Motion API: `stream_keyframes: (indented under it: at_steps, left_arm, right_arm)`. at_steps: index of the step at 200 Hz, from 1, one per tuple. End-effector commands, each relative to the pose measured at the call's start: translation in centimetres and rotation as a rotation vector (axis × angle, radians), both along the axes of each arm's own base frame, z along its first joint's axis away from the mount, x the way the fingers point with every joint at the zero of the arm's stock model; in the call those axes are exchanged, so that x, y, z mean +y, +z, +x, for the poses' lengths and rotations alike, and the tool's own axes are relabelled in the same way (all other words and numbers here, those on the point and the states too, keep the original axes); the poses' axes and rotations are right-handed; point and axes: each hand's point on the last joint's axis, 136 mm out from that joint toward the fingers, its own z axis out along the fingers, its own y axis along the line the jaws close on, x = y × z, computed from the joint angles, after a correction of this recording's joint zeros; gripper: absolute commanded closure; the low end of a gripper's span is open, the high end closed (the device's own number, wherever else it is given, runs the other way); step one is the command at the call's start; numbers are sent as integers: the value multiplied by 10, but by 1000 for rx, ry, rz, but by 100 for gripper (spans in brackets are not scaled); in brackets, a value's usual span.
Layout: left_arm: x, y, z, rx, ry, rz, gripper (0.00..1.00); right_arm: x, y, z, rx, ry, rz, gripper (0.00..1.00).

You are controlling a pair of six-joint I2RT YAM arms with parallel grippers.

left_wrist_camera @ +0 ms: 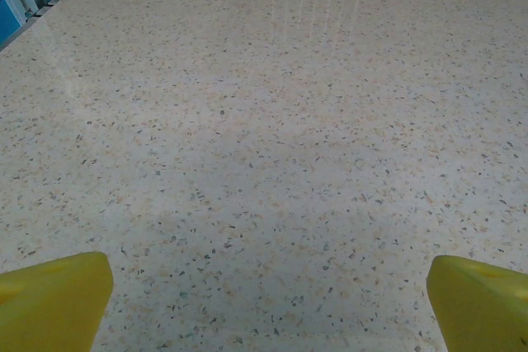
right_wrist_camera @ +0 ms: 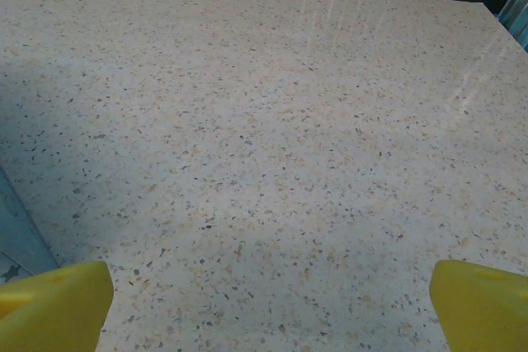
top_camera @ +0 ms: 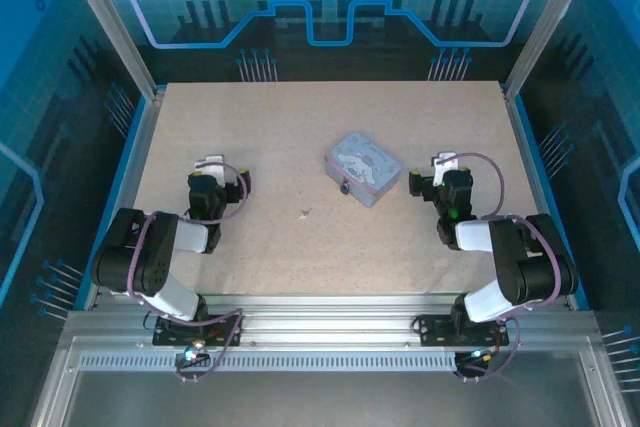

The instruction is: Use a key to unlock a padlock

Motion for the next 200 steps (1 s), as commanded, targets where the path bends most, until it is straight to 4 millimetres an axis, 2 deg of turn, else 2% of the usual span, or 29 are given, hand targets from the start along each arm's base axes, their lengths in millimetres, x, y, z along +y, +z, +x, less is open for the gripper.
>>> stream_keyframes:
  at_steps: [1,178,200]
  left_arm:
    - [-1,13,6,-37,-11,-9,1]
    - [2,13,7,-30,-11,-27,1]
    - [9,22,3,-48,31,-25,1]
  right_arm:
    - [-4,10,5,-28,-26,8,0]
    - [-5,10,5,-27,-27,8,0]
    - [-3,15,5,-19,-15,10,0]
